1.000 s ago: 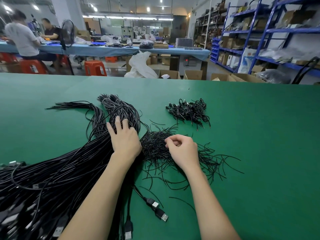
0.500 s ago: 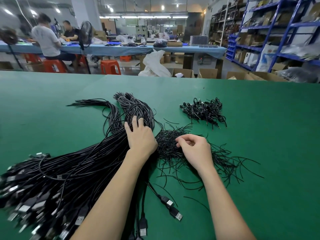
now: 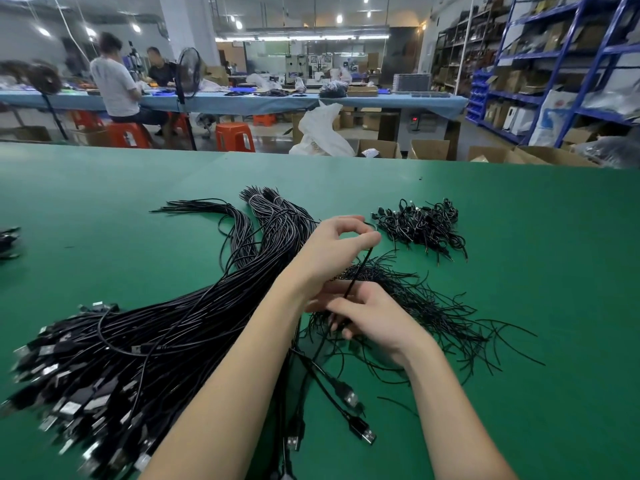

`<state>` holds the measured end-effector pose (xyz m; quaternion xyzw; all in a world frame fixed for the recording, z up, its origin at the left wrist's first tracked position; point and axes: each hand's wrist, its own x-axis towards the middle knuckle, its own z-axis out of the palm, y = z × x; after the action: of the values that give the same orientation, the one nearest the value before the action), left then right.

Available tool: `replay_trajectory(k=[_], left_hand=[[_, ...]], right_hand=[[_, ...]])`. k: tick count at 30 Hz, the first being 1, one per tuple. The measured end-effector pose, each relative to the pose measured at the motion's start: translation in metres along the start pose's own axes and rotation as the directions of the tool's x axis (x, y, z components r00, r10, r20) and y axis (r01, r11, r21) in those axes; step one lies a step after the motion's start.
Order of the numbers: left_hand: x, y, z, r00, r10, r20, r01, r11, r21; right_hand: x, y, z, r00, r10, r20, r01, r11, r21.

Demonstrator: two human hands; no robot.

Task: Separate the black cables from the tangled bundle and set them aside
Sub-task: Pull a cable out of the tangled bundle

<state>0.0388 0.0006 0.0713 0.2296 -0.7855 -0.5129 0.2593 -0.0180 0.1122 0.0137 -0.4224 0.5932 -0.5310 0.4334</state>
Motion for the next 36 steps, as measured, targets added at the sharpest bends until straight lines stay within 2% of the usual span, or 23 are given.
replay_trajectory(k=[1, 3, 5, 8, 10, 12, 14, 16, 18, 19, 21, 25, 27, 29, 30, 32, 36], left_hand=[[-0.001, 0.000, -0.001, 1.000, 0.022, 0.000, -0.022, 0.999, -0.043], [0.002, -0.004, -0.005, 0.994, 0.063, -0.085, -0.070, 0.994, -0.086], [0.004, -0.010, -0.008, 0.981, 0.094, -0.172, -0.110, 0.990, -0.088], [0.003, -0.020, -0.008, 0.953, 0.220, -0.210, -0.208, 0.975, 0.078], [0.001, -0.028, -0.007, 0.927, 0.352, -0.131, -0.309, 0.913, 0.266], [-0.001, -0.032, -0.002, 0.900, 0.435, 0.038, -0.408, 0.808, 0.425], [-0.002, -0.033, 0.002, 0.874, 0.442, 0.199, -0.481, 0.741, 0.469], [-0.004, -0.033, 0.009, 0.840, 0.438, 0.319, -0.542, 0.707, 0.455], [-0.007, -0.031, 0.017, 0.815, 0.454, 0.360, -0.577, 0.698, 0.424], [-0.009, -0.028, 0.022, 0.809, 0.477, 0.344, -0.585, 0.711, 0.390], [-0.010, -0.021, 0.030, 0.800, 0.530, 0.281, -0.598, 0.739, 0.311], [-0.010, -0.015, 0.038, 0.775, 0.595, 0.211, -0.631, 0.744, 0.221], [-0.012, -0.011, 0.041, 0.839, 0.535, 0.101, -0.541, 0.839, 0.052], [-0.010, -0.004, 0.043, 0.933, 0.359, 0.023, -0.341, 0.903, -0.262], [-0.008, -0.002, 0.042, 0.961, 0.275, 0.018, -0.244, 0.879, -0.409], [-0.003, -0.001, 0.038, 0.986, 0.159, 0.046, -0.101, 0.801, -0.590], [-0.003, -0.001, 0.031, 0.986, 0.115, 0.122, 0.025, 0.616, -0.787]], right_hand=[[-0.002, 0.000, -0.002, 1.000, 0.005, 0.018, -0.005, 1.000, 0.016], [-0.006, -0.002, -0.011, 1.000, 0.013, 0.014, -0.014, 0.994, 0.111], [-0.011, -0.005, -0.022, 0.999, -0.013, -0.045, 0.021, 0.982, 0.188], [-0.015, -0.010, -0.034, 0.969, -0.043, -0.241, 0.128, 0.928, 0.349], [-0.015, -0.011, -0.040, 0.922, -0.021, -0.387, 0.215, 0.859, 0.465], [-0.017, -0.010, -0.048, 0.866, 0.053, -0.497, 0.267, 0.791, 0.550], [-0.021, -0.010, -0.056, 0.843, 0.152, -0.516, 0.295, 0.672, 0.679], [-0.025, -0.010, -0.062, 0.862, 0.203, -0.465, 0.317, 0.500, 0.806], [-0.025, -0.010, -0.063, 0.860, 0.205, -0.467, 0.344, 0.445, 0.827], [-0.024, -0.009, -0.064, 0.847, 0.197, -0.495, 0.357, 0.480, 0.801], [-0.021, -0.008, -0.064, 0.810, 0.153, -0.567, 0.365, 0.625, 0.690], [-0.022, -0.011, -0.060, 0.841, 0.043, -0.540, 0.269, 0.832, 0.485], [-0.025, -0.011, -0.062, 0.843, 0.015, -0.538, 0.186, 0.930, 0.317], [-0.031, -0.006, -0.067, 0.833, -0.052, -0.551, 0.094, 0.994, 0.049], [-0.035, -0.003, -0.070, 0.842, -0.092, -0.532, 0.042, 0.994, -0.105], [-0.042, 0.000, -0.075, 0.876, -0.147, -0.460, -0.018, 0.942, -0.335], [-0.044, -0.001, -0.076, 0.899, -0.253, -0.358, 0.083, 0.900, -0.428]])
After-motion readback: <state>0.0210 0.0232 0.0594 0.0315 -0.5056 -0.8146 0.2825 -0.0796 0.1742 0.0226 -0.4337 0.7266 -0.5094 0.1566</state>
